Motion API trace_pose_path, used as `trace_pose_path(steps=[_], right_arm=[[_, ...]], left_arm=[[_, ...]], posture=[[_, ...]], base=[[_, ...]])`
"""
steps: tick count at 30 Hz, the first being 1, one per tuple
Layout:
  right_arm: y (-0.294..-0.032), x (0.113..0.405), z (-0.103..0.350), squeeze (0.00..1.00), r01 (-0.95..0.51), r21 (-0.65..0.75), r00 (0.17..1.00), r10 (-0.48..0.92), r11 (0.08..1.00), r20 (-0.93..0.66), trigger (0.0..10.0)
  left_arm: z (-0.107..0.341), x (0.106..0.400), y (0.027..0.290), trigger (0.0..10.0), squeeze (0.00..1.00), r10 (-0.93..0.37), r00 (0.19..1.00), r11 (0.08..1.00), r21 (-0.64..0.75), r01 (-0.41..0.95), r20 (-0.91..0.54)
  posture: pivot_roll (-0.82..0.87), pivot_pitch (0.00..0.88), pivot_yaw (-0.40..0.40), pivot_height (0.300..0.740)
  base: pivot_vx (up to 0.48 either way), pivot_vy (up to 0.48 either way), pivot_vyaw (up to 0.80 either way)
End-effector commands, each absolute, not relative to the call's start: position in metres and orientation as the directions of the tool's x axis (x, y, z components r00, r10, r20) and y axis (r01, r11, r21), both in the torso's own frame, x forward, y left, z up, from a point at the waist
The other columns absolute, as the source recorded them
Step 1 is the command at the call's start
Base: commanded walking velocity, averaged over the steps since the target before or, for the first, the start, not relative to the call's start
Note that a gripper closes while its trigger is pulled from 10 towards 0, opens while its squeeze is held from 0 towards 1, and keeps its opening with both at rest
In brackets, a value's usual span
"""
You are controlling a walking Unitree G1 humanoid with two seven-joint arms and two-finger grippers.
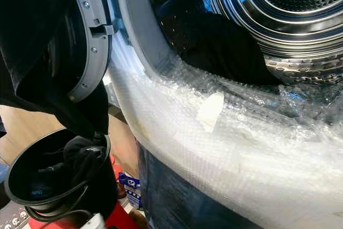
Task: Clothes washing
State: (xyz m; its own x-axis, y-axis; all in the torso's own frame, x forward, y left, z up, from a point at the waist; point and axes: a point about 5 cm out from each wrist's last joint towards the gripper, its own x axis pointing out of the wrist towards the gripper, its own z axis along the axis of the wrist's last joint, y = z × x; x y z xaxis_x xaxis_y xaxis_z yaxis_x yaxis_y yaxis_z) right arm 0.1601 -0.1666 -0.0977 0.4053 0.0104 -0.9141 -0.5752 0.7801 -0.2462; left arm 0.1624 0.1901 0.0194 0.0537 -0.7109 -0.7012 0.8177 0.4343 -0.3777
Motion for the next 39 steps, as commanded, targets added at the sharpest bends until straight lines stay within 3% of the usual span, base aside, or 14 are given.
trace_pose_path(steps=[1,7,8,10,12,14,17,19,21,26,30,33,35,39], right_arm=[[-0.165,0.157,-0.099,0.00,-0.577,-0.237,0.398,0.015,0.782,-0.917,10.0],[-0.167,0.158,-0.098,0.00,-0.578,-0.241,0.397,0.010,0.779,-0.918,10.0],[-0.167,0.158,-0.098,0.00,-0.578,-0.241,0.397,0.010,0.779,-0.918,10.0],[-0.167,0.158,-0.098,0.00,-0.584,-0.241,0.395,0.013,0.775,-0.918,10.0],[-0.167,0.159,-0.098,0.00,-0.584,-0.241,0.396,0.013,0.775,-0.918,10.0],[-0.167,0.159,-0.098,0.00,-0.585,-0.241,0.396,0.014,0.774,-0.918,10.0],[-0.167,0.160,-0.098,0.00,-0.599,-0.245,0.394,0.015,0.762,-0.919,10.0],[-0.167,0.160,-0.098,0.00,-0.600,-0.245,0.394,0.015,0.762,-0.919,10.0],[-0.167,0.160,-0.098,0.00,-0.602,-0.248,0.395,0.013,0.759,-0.919,10.0],[-0.167,0.161,-0.098,0.00,-0.598,-0.251,0.397,0.010,0.761,-0.918,10.0],[-0.167,0.161,-0.098,0.00,-0.594,-0.250,0.398,0.010,0.764,-0.917,10.0],[-0.167,0.161,-0.098,0.00,-0.591,-0.249,0.399,0.010,0.767,-0.917,10.0],[-0.167,0.160,-0.098,0.00,-0.590,-0.248,0.399,0.010,0.768,-0.917,10.0],[-0.167,0.160,-0.098,0.00,-0.590,-0.246,0.397,0.011,0.769,-0.918,10.0]], left_arm=[[0.027,0.176,0.206,10.0,0.00,-0.602,0.125,0.459,-0.213,0.863,-0.789],[0.046,0.209,0.232,10.0,0.00,-0.350,0.437,0.558,0.190,0.808,-0.828],[0.046,0.209,0.232,10.0,0.00,-0.350,0.437,0.558,0.190,0.808,-0.828],[0.054,0.221,0.240,10.0,0.00,-0.169,0.589,0.578,0.405,0.709,-0.791],[0.058,0.227,0.240,10.0,0.00,-0.117,0.654,0.601,0.471,0.646,-0.747],[0.060,0.229,0.238,10.0,0.00,-0.113,0.671,0.611,0.482,0.629,-0.733],[0.077,0.239,0.197,10.0,0.00,-0.323,0.730,0.702,0.365,0.612,-0.602],[0.080,0.241,0.193,10.0,0.00,-0.348,0.736,0.713,0.345,0.610,-0.580],[0.090,0.241,0.167,10.0,0.00,-0.537,0.690,0.701,0.198,0.685,-0.486],[0.098,0.241,0.149,10.0,0.00,-0.620,0.634,0.616,0.214,0.758,-0.462],[0.108,0.250,0.148,10.0,0.00,-0.583,0.672,0.564,0.368,0.739,-0.457],[0.121,0.265,0.156,10.0,0.00,-0.476,0.785,0.621,0.480,0.619,-0.397],[0.135,0.277,0.173,10.0,0.00,-0.316,0.904,0.749,0.509,0.424,-0.288],[0.137,0.274,0.187,10.0,0.00,-0.179,0.946,0.841,0.456,0.289,-0.269]], posture=[[0.20,0.000,0.029,0.740],[0.22,0.000,0.018,0.740],[0.22,0.000,0.018,0.740],[0.22,0.000,0.015,0.740],[0.22,0.000,0.009,0.740],[0.22,0.000,0.005,0.740],[0.23,0.000,-0.003,0.740],[0.23,0.000,-0.003,0.740],[0.23,0.000,-0.004,0.740],[0.22,0.000,0.000,0.740],[0.22,0.000,0.000,0.740],[0.22,0.000,0.008,0.740],[0.22,0.000,0.009,0.740],[0.22,0.000,0.008,0.740]], base=[[0.000,0.000,0.00],[0.000,0.000,0.00],[0.000,0.000,0.00],[0.000,0.000,0.00],[0.000,0.000,0.00],[0.000,0.000,0.00],[0.000,0.000,0.00],[0.000,0.000,0.00],[0.000,0.000,0.00],[0.000,0.000,0.00],[0.000,0.000,0.00],[0.000,0.000,0.00],[0.000,0.000,0.00],[0.000,0.000,0.00]])
